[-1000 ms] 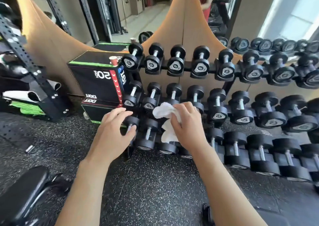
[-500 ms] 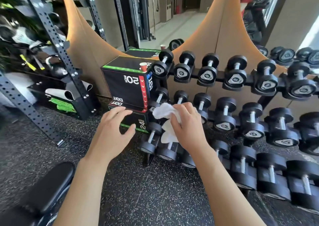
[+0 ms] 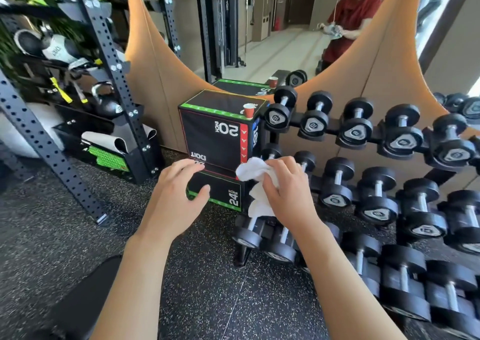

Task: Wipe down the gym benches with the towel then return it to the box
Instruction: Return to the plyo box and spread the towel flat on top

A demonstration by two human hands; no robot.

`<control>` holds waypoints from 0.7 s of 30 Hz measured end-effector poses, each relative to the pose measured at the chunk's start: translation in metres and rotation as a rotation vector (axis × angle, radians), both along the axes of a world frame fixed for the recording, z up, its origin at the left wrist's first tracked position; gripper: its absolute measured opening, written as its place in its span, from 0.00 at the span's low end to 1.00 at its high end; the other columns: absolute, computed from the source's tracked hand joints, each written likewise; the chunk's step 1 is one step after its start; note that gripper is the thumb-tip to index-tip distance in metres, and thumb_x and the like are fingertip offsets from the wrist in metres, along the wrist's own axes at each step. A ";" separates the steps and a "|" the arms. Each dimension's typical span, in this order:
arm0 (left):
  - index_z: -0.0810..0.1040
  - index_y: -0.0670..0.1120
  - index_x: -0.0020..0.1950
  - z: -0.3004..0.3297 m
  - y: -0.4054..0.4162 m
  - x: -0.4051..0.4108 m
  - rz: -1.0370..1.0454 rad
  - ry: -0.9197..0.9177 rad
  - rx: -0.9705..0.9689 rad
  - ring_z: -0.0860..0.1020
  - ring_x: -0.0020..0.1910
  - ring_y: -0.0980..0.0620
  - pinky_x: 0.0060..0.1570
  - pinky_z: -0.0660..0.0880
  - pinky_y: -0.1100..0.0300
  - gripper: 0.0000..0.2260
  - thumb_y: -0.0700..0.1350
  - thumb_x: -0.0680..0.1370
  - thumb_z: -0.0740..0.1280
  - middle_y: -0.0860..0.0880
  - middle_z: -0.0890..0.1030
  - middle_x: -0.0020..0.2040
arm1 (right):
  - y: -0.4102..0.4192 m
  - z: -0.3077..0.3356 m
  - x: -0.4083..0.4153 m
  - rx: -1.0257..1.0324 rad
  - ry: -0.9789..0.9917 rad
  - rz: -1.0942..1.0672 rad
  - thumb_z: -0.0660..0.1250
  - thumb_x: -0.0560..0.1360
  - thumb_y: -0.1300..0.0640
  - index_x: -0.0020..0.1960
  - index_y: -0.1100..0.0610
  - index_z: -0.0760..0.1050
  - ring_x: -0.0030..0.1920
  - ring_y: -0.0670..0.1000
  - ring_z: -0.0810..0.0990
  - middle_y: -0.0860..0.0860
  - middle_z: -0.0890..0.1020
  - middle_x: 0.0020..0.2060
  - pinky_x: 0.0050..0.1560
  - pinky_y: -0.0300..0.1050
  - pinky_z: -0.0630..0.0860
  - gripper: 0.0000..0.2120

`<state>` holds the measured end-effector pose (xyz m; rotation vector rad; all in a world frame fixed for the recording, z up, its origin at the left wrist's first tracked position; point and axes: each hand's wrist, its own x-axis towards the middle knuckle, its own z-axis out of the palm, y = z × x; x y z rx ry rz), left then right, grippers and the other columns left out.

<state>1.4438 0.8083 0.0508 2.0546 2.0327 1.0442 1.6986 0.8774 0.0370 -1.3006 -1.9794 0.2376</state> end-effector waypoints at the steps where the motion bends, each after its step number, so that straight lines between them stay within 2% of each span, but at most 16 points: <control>1: 0.75 0.55 0.73 -0.002 0.001 -0.010 0.006 -0.013 -0.006 0.64 0.74 0.58 0.71 0.64 0.58 0.20 0.55 0.80 0.68 0.59 0.70 0.73 | 0.002 -0.001 -0.010 -0.012 -0.004 0.008 0.60 0.83 0.49 0.66 0.54 0.75 0.57 0.56 0.74 0.50 0.75 0.58 0.62 0.58 0.71 0.16; 6: 0.75 0.55 0.73 -0.019 0.012 -0.047 0.056 -0.056 -0.035 0.63 0.75 0.57 0.71 0.62 0.58 0.21 0.55 0.80 0.67 0.58 0.70 0.74 | 0.019 -0.002 -0.049 -0.032 -0.043 0.048 0.52 0.80 0.42 0.66 0.54 0.76 0.57 0.53 0.73 0.49 0.74 0.57 0.62 0.57 0.71 0.24; 13: 0.74 0.56 0.73 -0.035 0.052 -0.068 0.083 -0.075 -0.047 0.63 0.76 0.58 0.71 0.62 0.58 0.21 0.55 0.80 0.68 0.58 0.70 0.74 | 0.067 -0.016 -0.072 -0.039 -0.060 0.073 0.52 0.80 0.42 0.65 0.51 0.75 0.58 0.51 0.72 0.46 0.74 0.58 0.65 0.55 0.69 0.22; 21: 0.74 0.57 0.73 -0.030 0.138 -0.078 0.119 -0.041 -0.058 0.63 0.74 0.60 0.70 0.63 0.58 0.20 0.56 0.80 0.67 0.61 0.69 0.73 | 0.166 -0.024 -0.080 -0.032 -0.047 0.100 0.55 0.80 0.46 0.65 0.52 0.76 0.56 0.54 0.74 0.48 0.75 0.57 0.60 0.53 0.69 0.19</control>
